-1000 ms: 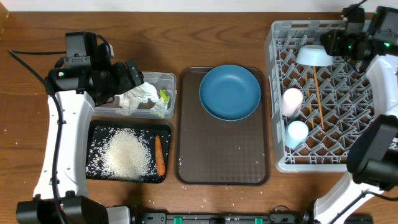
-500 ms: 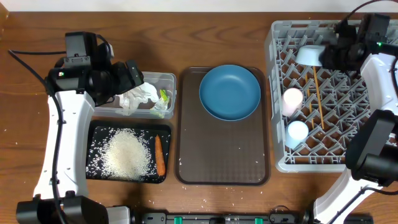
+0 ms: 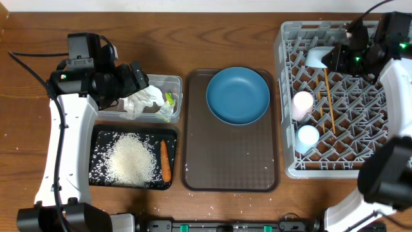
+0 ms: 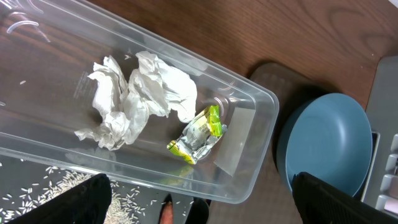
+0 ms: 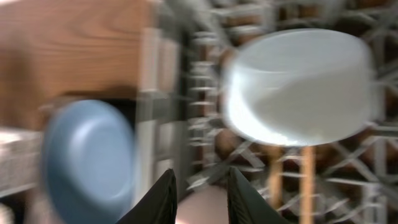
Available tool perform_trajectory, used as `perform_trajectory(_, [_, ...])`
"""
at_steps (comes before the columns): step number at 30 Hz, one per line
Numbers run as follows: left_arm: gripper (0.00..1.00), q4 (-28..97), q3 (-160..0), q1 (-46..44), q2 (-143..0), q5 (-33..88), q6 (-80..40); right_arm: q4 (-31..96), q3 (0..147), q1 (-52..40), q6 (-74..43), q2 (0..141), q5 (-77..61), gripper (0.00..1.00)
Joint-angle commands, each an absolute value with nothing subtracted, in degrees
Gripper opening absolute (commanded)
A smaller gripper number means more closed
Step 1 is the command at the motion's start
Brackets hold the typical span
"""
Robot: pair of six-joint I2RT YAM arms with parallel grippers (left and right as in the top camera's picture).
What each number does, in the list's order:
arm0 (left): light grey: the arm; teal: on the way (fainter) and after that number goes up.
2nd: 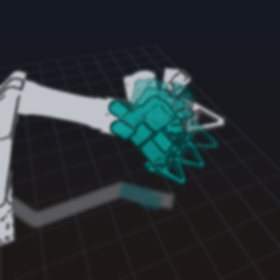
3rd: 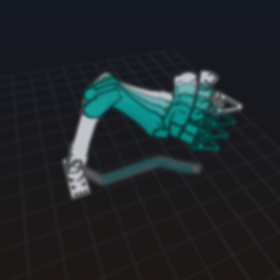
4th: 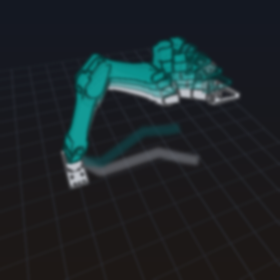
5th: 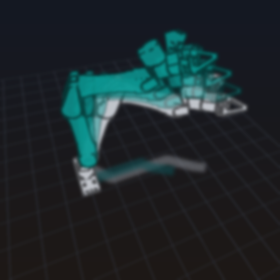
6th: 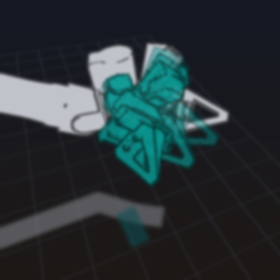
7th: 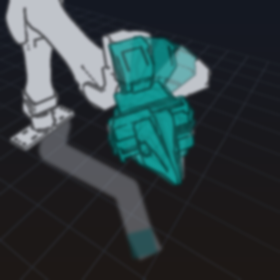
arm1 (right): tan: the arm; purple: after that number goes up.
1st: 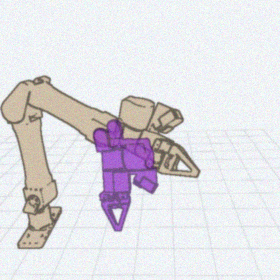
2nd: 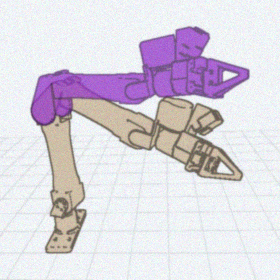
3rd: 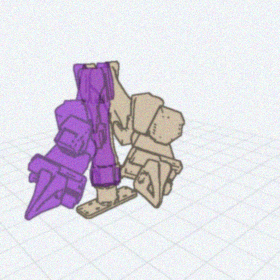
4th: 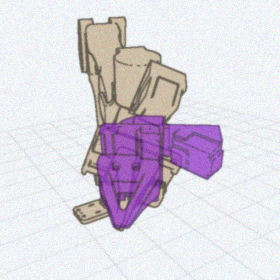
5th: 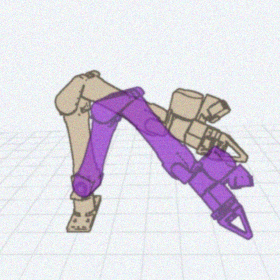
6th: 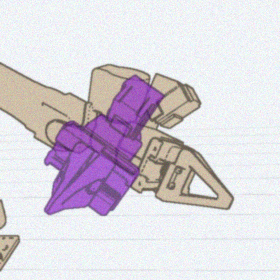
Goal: Sort waste into correct bins and load items into the dishwasher rack
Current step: 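Open the right gripper, release the bowl, and move toward the blue plate, then lower the right gripper onto the blue plate's rim and grasp it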
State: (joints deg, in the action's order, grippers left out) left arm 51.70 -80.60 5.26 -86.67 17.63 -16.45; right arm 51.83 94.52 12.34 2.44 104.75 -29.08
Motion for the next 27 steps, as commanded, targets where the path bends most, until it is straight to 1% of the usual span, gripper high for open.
perform_trajectory(1, [0.95,51.8,-81.1,5.5,-86.7,17.3,-16.1,54.9,94.8,7.4,1.3,100.5,-35.5,0.27])
perform_trajectory(6, [0.95,51.8,-81.1,5.5,-86.7,17.3,-16.1,60.4,94.7,-1.7,1.3,99.6,-34.9,0.3])
perform_trajectory(9, [0.95,51.8,-81.1,5.5,-86.7,17.3,-16.1,60.5,93.1,-8.1,1.3,99.8,-31.5,0.3])
perform_trajectory(10, [0.95,51.8,-81.1,5.5,-86.7,17.3,-16.1,59.9,92.5,-10.0,1.3,99.8,-30.0,0.32])
perform_trajectory(17, [0.95,51.8,-81.1,5.5,-86.7,17.3,-16.1,51.3,85.8,-25.4,1.3,99.8,-14.7,0.36])
perform_trajectory(21, [0.95,51.8,-81.1,5.5,-86.7,17.3,-16.1,47.2,82.0,-31.7,1.3,100.1,-7.7,0.39])
perform_trajectory(24, [0.95,51.8,-81.1,5.5,-86.7,17.3,-16.1,42.2,78.6,-35.1,1.3,100.3,-5.2,0.46])
perform_trajectory(27, [0.95,51.8,-81.1,5.5,-86.7,17.3,-16.1,36.8,74.6,-38.0,1.3,100.4,-0.6,0.45])
